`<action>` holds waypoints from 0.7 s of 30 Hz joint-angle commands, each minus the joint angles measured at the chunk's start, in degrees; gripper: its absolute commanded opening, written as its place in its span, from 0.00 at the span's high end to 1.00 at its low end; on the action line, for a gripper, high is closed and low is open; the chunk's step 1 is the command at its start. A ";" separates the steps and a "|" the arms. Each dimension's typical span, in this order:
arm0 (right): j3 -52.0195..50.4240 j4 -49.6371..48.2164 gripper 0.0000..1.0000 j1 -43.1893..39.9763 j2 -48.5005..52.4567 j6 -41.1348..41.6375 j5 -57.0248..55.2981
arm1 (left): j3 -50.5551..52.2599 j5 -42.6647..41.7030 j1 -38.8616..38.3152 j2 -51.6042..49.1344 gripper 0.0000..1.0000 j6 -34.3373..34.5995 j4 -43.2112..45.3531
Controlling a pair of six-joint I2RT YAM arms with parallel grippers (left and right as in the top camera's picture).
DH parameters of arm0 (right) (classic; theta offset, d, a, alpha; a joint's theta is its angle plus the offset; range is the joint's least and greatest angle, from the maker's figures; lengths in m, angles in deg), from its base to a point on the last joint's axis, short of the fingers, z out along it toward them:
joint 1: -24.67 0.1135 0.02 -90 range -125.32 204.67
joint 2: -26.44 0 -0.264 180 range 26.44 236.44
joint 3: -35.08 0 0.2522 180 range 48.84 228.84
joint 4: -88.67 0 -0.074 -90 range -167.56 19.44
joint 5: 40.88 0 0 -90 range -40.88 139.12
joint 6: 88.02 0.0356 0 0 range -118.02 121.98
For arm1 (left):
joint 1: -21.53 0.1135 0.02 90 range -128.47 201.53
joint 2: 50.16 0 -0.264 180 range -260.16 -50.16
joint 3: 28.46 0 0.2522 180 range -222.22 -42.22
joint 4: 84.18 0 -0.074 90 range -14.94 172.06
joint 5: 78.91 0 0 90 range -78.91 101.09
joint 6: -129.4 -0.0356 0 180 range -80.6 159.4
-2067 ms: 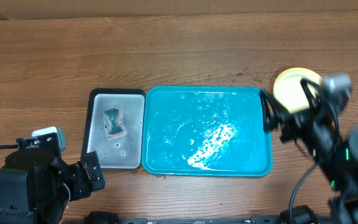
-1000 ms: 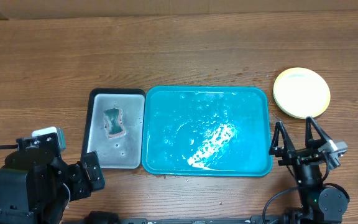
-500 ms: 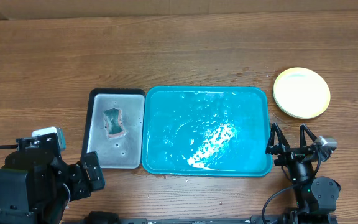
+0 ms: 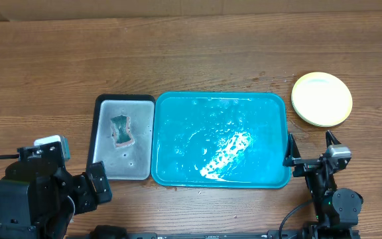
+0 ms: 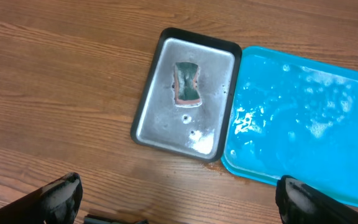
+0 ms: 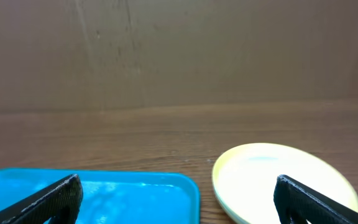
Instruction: Clean dirty plates on tray and stack at the side
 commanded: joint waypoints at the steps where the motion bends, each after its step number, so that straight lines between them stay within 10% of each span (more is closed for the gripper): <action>1: -0.61 -0.13 0.00 0.22 -0.55 -7.82 -1.05 | -0.35 -0.26 -0.42 0.00 0.00 0.83 0.07; 21: -0.61 -0.31 0.00 0.22 -0.52 -11.34 -1.03 | -0.35 -0.26 -0.42 0.00 0.00 0.83 0.07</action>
